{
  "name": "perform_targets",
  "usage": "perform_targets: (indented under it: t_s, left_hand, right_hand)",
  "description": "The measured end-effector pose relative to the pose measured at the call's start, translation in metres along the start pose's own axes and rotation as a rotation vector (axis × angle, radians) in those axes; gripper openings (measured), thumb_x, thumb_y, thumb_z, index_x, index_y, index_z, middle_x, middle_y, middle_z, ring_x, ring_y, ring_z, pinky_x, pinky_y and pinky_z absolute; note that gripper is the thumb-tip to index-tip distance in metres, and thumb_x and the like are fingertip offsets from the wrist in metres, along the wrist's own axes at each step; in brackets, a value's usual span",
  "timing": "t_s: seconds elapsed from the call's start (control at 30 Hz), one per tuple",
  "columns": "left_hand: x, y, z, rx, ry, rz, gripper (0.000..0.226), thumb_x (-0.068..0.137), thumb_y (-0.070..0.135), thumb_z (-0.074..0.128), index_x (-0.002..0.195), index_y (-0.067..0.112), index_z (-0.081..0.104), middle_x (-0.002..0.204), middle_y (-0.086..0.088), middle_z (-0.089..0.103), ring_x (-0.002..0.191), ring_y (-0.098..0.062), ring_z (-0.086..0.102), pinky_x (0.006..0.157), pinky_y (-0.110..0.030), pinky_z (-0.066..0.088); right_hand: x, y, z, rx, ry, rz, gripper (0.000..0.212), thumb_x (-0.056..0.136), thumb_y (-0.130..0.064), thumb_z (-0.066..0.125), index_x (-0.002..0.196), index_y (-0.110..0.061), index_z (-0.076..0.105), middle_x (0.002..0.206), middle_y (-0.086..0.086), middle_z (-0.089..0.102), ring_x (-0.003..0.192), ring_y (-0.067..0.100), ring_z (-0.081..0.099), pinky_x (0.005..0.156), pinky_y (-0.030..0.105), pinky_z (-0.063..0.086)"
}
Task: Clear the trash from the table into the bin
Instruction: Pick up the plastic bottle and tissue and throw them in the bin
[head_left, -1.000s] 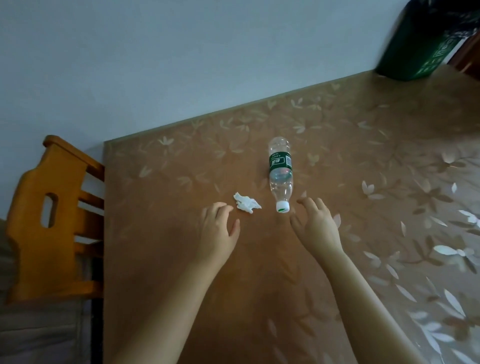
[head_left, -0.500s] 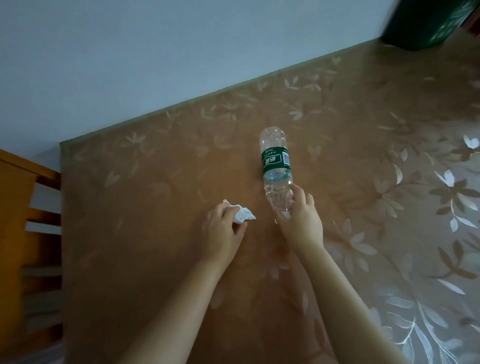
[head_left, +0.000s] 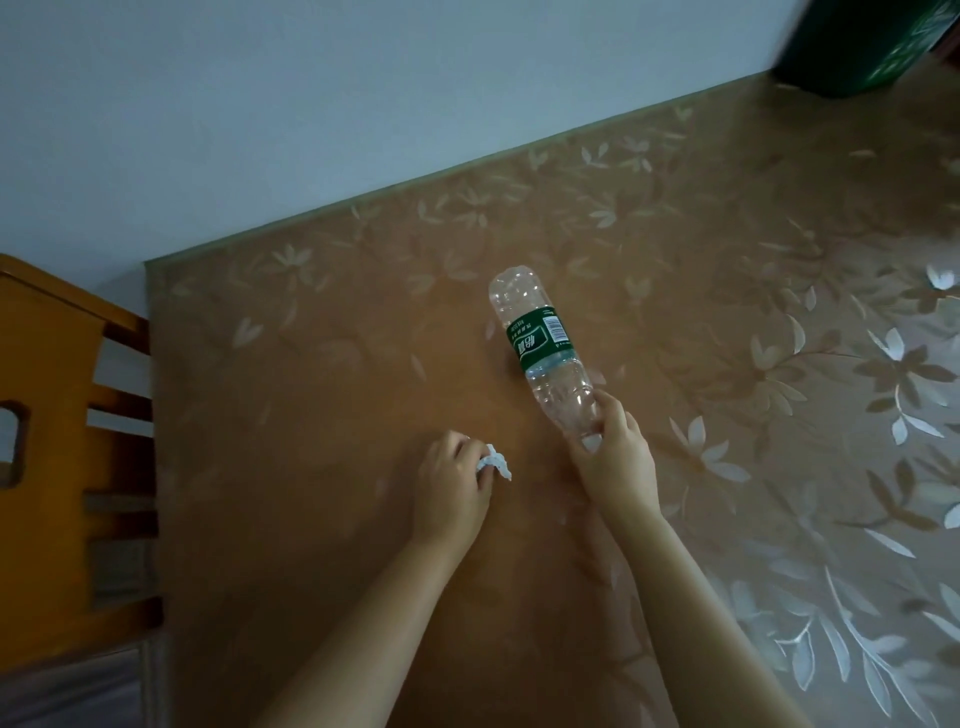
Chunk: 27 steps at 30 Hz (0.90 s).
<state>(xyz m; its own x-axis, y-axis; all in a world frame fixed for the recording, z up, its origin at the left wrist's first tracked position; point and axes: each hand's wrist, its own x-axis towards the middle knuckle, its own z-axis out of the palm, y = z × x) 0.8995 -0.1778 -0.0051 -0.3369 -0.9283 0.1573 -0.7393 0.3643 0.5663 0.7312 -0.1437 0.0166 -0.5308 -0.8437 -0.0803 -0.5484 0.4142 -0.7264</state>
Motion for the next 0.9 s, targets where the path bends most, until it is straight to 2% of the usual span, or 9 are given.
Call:
perform_targets:
  t_s: [0.2,0.3,0.5,0.63,0.7,0.9]
  left_hand:
    - [-0.055,0.021,-0.034,-0.045,0.017,0.032,0.020,0.063,-0.007,0.071,0.073,0.007,0.061,0.078,-0.007,0.058,0.069,-0.025,0.057,0.057,-0.034,0.047]
    - [-0.081,0.030,-0.053,-0.052,0.044,0.062,0.020,0.062,-0.006,0.071,0.073,0.008,0.062,0.079,-0.006,0.059,0.070,-0.023,0.057,0.063,-0.023,0.041]
    - [-0.142,0.048,-0.091,-0.112,0.116,0.126,0.009,0.070,0.013,0.057,0.076,0.011,0.062,0.080,-0.004,0.059,0.074,-0.011,0.049,0.063,-0.025,0.040]
    - [-0.188,0.052,-0.113,-0.166,0.139,0.175,0.010,0.073,0.024,0.047,0.082,0.026,0.051,0.086,0.010,0.049,0.074,-0.008,0.048,0.062,-0.022,0.040]
    - [-0.209,0.051,-0.123,-0.188,0.142,0.178,0.009,0.074,0.025,0.047,0.082,0.029,0.050,0.088,0.011,0.045,0.073,-0.007,0.049,0.062,-0.021,0.041]
    - [-0.273,0.049,-0.158,-0.242,0.165,0.196,0.015,0.074,0.026,0.049,0.081,0.018,0.060,0.086,0.008,0.053,0.072,-0.005,0.049,0.063,-0.020,0.041]
  right_hand:
    - [-0.060,0.004,-0.022,-0.046,0.016,0.010,0.044,0.084,-0.021,0.058,0.126,-0.015,0.046,0.105,0.009,0.057,0.093,0.027,0.054,0.071,0.034,0.041]
    - [-0.098,0.005,-0.033,-0.064,0.043,-0.017,0.043,0.081,-0.014,0.061,0.122,-0.011,0.050,0.104,0.013,0.057,0.090,0.031,0.056,0.069,0.036,0.043]
    - [-0.169,0.005,-0.057,-0.053,0.095,-0.047,0.036,0.076,-0.010,0.066,0.111,-0.009,0.056,0.099,0.012,0.054,0.080,0.034,0.056,0.060,0.030,0.035]
    - [-0.210,0.001,-0.069,-0.083,0.129,-0.097,0.027,0.077,-0.010,0.066,0.101,-0.003,0.056,0.094,0.013,0.053,0.076,0.034,0.052,0.059,0.031,0.034]
    - [-0.231,-0.004,-0.074,-0.102,0.139,-0.128,0.024,0.077,-0.011,0.066,0.097,-0.001,0.055,0.090,0.013,0.050,0.073,0.033,0.050,0.057,0.032,0.033]
    - [-0.305,-0.020,-0.084,-0.137,0.175,-0.231,0.022,0.077,-0.010,0.067,0.096,-0.004,0.056,0.091,0.009,0.049,0.069,0.031,0.052,0.056,0.031,0.037]
